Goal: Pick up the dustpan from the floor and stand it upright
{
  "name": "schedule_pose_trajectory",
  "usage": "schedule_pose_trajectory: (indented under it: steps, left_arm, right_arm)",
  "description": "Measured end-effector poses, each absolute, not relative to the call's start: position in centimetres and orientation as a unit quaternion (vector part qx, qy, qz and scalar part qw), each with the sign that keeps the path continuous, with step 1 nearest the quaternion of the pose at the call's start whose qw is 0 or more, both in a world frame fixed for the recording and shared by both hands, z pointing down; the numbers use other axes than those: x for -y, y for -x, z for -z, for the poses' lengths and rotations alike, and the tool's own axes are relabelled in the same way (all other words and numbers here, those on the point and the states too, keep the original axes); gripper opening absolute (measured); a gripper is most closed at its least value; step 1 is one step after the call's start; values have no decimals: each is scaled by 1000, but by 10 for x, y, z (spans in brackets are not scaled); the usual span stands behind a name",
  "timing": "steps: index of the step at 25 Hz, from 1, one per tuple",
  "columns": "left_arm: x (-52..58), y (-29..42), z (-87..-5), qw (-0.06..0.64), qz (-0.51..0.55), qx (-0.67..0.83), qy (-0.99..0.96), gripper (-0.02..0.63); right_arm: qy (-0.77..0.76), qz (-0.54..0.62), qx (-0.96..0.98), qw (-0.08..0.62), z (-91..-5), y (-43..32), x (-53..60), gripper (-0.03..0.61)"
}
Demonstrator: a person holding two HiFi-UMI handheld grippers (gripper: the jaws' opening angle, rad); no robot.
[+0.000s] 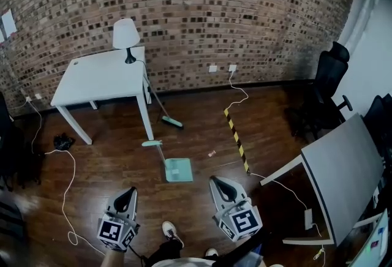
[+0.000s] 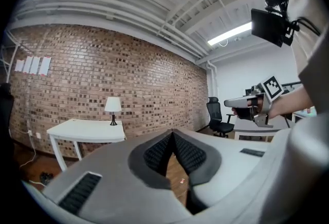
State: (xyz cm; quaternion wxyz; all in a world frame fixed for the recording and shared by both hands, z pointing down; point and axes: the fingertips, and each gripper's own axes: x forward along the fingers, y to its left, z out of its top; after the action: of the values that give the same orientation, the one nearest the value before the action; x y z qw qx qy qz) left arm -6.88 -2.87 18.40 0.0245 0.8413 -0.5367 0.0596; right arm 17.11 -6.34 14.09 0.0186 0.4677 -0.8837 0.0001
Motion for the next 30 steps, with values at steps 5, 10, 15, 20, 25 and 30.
schedule_pose_trajectory:
  steps: [5,10,15,20,25,30]
  left_arm:
    - [-30,31,-188,9,-75,533,-843,-2]
    - [-110,-40,-173,-26,-61,553,-831,-2]
    - [-193,-99,-160,-35,-61,563,-824,-2]
    - [-235,-100,-144,-47,-62,580,-811,-2]
    - [-248,-85,-131,-47,-55,590,-804,-2]
    - [-252,-63,-119,-61,-55,596,-799,-2]
  right_arm:
    - [-470,14,882,1,-136,-211,0,-9]
    - [-457,40,889,-5,-132,-283,-86,-9]
    - [-467,14,884,-18,-126,-355,-163,-9]
    - [-480,1,876,-38,-119,-371,-203,-9]
    - [-481,14,875,-56,-99,-363,-221,-9]
    - [-469,24,881,-54,-91,-334,-222,-9]
